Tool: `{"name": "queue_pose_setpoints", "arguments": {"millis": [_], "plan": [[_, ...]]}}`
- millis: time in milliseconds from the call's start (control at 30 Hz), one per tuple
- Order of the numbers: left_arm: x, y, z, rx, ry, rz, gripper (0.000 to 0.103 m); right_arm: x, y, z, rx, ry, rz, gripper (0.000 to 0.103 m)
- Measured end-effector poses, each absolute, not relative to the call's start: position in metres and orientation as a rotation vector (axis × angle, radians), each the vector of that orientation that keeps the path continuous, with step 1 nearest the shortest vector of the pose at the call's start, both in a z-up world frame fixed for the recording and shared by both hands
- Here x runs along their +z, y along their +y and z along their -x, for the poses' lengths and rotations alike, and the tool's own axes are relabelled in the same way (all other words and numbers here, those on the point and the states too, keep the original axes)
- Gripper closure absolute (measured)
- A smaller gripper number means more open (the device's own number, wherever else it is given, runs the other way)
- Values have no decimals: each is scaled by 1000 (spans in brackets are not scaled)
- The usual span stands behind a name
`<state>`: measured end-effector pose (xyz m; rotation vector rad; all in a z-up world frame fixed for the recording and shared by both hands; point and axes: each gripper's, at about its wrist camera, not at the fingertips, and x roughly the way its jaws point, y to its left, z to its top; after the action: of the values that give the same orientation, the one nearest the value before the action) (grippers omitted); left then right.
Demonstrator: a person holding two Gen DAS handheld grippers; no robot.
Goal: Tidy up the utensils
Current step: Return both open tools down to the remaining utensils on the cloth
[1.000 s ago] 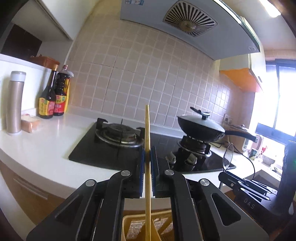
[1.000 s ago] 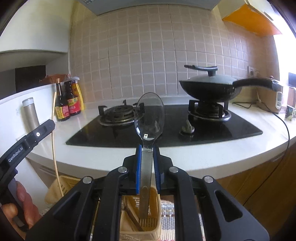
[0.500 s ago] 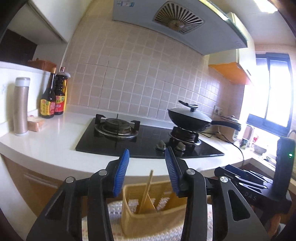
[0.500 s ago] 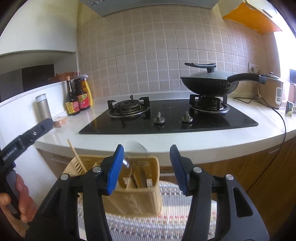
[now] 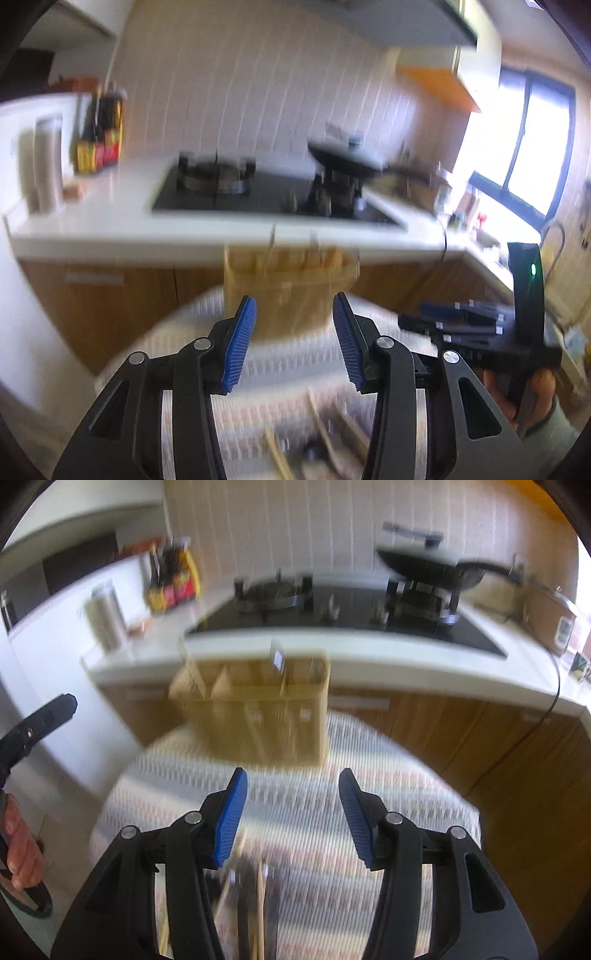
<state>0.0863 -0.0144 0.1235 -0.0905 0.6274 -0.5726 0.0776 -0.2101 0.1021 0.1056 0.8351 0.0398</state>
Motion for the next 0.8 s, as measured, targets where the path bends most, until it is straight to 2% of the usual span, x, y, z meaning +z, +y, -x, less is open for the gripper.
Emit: {"name": "queue_pose_setpoints", "arguments": {"millis": [100, 200, 367, 433, 533, 600, 800], "plan": [[90, -15, -81, -581, 775, 69, 61, 76, -198, -72, 78, 951, -80, 60], [34, -17, -80, -557, 949, 1, 64, 48, -187, -68, 91, 1033, -39, 63], [-33, -14, -85, -550, 1134, -5, 73, 1, -179, -70, 113, 1178, -77, 65], [-51, -15, -84, -554, 1169, -22, 77, -9, -175, -72, 120, 1212, -73, 67], [-54, -15, -79, -565, 1146, -45, 77, -25, -170, -72, 132, 1257, -77, 71], [-54, -18, -77, -557, 1136, -66, 80, -31, -168, -73, 137, 1273, -82, 76], [-55, -34, -66, -515, 1079, -202, 86, -41, -173, -79, 131, 1284, -102, 80]]}}
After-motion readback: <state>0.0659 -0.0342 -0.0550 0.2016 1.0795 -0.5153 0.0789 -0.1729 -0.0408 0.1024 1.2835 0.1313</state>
